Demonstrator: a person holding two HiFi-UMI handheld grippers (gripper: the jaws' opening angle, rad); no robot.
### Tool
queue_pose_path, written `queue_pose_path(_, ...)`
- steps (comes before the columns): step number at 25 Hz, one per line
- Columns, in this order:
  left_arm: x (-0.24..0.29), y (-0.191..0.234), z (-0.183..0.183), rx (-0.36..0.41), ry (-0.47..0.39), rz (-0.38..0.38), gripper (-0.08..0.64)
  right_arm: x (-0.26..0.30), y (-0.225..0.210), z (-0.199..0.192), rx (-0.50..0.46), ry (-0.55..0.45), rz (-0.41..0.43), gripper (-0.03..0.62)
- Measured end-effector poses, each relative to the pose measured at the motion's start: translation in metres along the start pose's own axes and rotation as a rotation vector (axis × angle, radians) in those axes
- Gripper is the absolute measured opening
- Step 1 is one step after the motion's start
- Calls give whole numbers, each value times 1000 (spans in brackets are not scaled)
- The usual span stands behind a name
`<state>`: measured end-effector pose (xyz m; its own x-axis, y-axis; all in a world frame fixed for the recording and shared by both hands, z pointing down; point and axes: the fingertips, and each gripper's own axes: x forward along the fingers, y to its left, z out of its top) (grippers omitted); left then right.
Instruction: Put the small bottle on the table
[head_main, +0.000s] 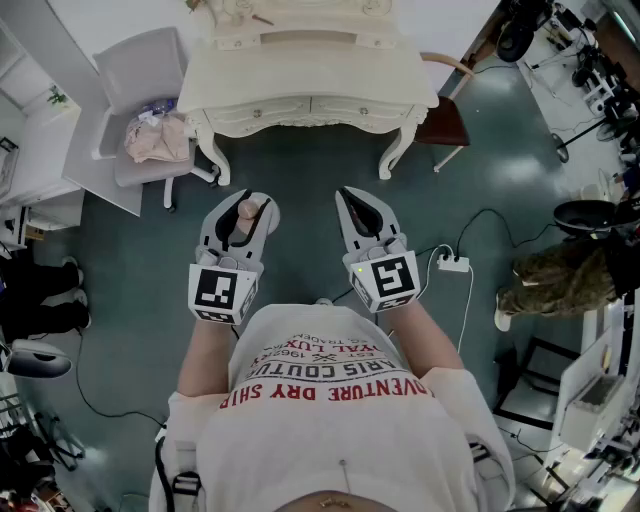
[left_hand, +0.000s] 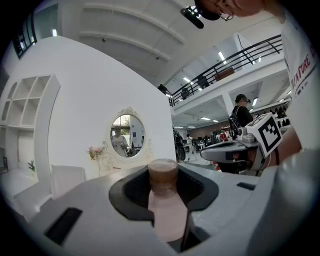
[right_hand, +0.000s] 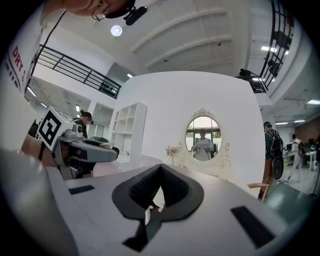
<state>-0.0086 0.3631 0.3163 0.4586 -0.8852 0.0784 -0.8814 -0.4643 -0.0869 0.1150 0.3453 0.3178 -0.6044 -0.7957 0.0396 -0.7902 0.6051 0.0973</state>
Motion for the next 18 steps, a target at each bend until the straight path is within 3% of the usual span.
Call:
queue_pose_path(10,9,-12,-3,-2,14,-7,135,-7,-14,-7,25,-1,-5,-2)
queue_pose_path(18,34,-23,-11,-3,20,33,135,-8,-46,-24,53,-7,16,-2)
